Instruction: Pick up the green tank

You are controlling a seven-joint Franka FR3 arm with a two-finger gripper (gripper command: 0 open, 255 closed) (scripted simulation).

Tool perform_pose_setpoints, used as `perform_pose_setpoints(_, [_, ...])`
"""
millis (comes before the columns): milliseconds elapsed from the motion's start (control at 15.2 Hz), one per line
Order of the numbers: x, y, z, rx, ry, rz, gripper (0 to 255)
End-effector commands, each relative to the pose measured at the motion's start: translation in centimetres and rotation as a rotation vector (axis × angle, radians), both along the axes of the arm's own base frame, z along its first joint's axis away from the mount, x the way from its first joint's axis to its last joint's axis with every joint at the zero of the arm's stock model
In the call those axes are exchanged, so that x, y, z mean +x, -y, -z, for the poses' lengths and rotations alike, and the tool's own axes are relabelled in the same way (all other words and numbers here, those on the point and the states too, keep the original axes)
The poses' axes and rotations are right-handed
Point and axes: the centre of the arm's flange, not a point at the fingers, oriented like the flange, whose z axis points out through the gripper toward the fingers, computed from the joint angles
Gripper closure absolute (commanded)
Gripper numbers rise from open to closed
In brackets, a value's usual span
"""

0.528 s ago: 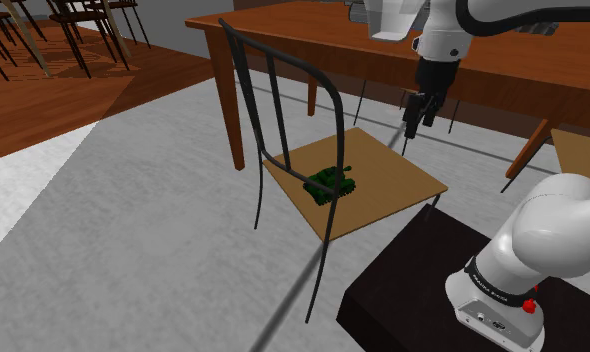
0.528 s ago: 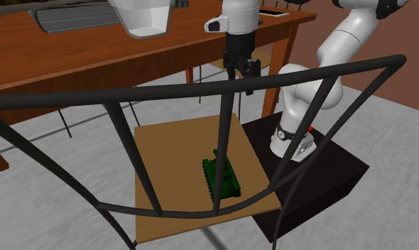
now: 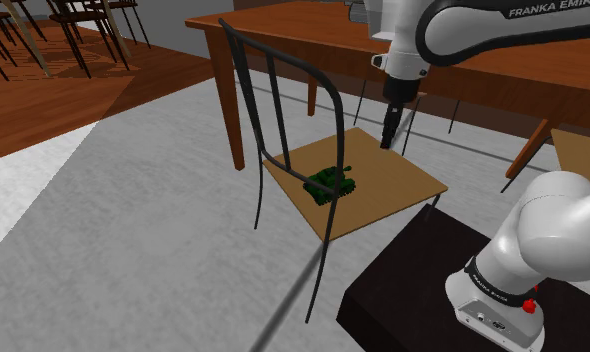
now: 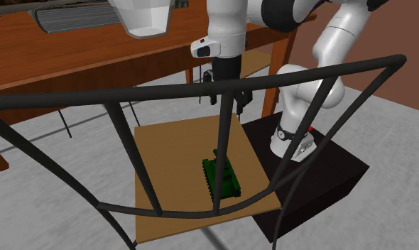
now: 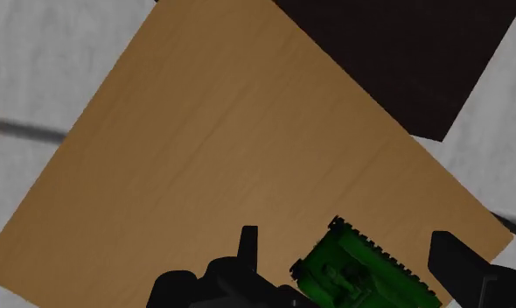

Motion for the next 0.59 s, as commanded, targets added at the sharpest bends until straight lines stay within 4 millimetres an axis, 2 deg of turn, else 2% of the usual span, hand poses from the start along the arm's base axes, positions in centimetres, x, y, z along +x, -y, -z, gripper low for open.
perform_pose_setpoints(0, [1.8,-1.2,1.6,0.006,0.011,-0.156,0])
perform_pose_setpoints(330, [4.9,-5.3,4.9,0.020,0.059,-0.517,0])
perform_pose_setpoints(462, [5.7,-7.3,6.2,0.026,0.078,-0.662,0])
perform_pose_setpoints(528, [5.8,-7.4,6.3,0.027,0.080,-0.675,0])
